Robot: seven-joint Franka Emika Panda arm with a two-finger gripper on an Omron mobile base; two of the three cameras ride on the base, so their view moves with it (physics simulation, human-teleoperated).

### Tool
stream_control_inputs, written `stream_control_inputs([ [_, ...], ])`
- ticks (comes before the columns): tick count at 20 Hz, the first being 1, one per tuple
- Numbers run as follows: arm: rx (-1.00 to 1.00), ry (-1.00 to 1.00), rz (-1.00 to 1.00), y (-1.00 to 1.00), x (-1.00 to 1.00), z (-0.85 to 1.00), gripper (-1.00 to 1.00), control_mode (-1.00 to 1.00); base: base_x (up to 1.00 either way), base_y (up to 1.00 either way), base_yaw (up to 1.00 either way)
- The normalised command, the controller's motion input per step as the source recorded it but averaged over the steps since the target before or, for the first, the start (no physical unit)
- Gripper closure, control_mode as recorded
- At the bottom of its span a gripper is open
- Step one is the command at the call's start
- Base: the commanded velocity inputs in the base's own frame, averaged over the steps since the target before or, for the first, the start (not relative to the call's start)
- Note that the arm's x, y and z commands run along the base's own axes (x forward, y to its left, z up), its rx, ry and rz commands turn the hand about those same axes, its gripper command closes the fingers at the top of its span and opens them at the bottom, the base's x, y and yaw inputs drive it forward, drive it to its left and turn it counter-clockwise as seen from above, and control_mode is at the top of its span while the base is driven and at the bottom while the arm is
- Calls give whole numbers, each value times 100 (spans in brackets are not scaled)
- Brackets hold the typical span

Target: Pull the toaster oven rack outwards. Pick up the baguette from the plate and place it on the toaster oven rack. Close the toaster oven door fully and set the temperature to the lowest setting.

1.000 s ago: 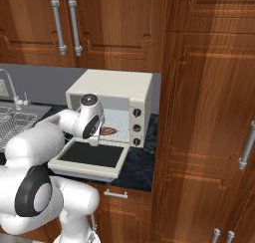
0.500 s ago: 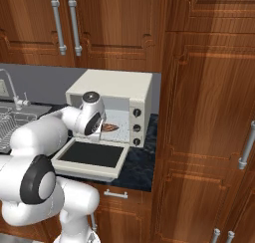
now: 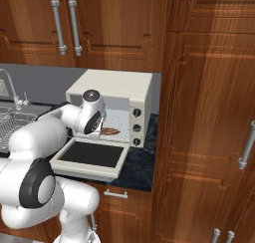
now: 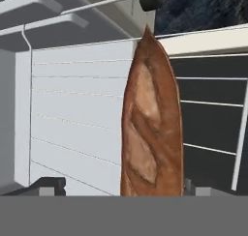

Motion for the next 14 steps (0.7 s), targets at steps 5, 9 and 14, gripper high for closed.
stream_control_inputs([
  [5,5,2,0,-10,-17,18,-100,-100,0,0,0],
  [9,1,16,-2,-6,-57,52,-100,-100,0,0,0],
  [14,0,4,2,1,-67,52,-100,-100,0,0,0],
])
